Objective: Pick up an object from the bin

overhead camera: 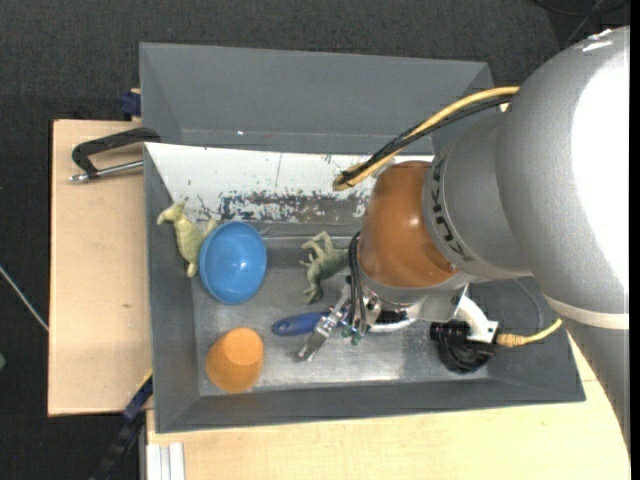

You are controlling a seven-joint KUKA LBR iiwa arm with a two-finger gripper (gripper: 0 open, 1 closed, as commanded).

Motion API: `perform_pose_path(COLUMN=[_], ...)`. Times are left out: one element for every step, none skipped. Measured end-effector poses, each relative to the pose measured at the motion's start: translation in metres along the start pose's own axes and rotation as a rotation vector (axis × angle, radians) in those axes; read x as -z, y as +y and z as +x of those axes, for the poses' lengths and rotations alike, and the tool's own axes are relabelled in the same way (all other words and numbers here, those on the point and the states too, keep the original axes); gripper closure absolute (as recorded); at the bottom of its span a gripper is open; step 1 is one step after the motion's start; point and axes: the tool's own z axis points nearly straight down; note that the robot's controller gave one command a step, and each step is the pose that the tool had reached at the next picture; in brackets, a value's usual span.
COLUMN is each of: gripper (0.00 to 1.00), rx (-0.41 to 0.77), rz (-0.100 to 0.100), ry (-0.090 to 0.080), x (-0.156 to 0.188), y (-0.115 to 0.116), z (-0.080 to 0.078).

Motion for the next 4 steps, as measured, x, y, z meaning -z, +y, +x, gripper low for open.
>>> perform_pose_path(gripper=[1.00, 1.00, 1.00, 1.00], rx=[-0.001, 0.001, 0.002, 0.004], rz=[0.000, 0.000, 0.002, -0.001], ry=[-0.003, -0.002, 0.000, -0.002], x=[0.000, 0.047, 0.050, 0.095], y=[0.000, 0.001, 0.002, 0.004], z=[-0.001, -0.002, -0.002, -0.003])
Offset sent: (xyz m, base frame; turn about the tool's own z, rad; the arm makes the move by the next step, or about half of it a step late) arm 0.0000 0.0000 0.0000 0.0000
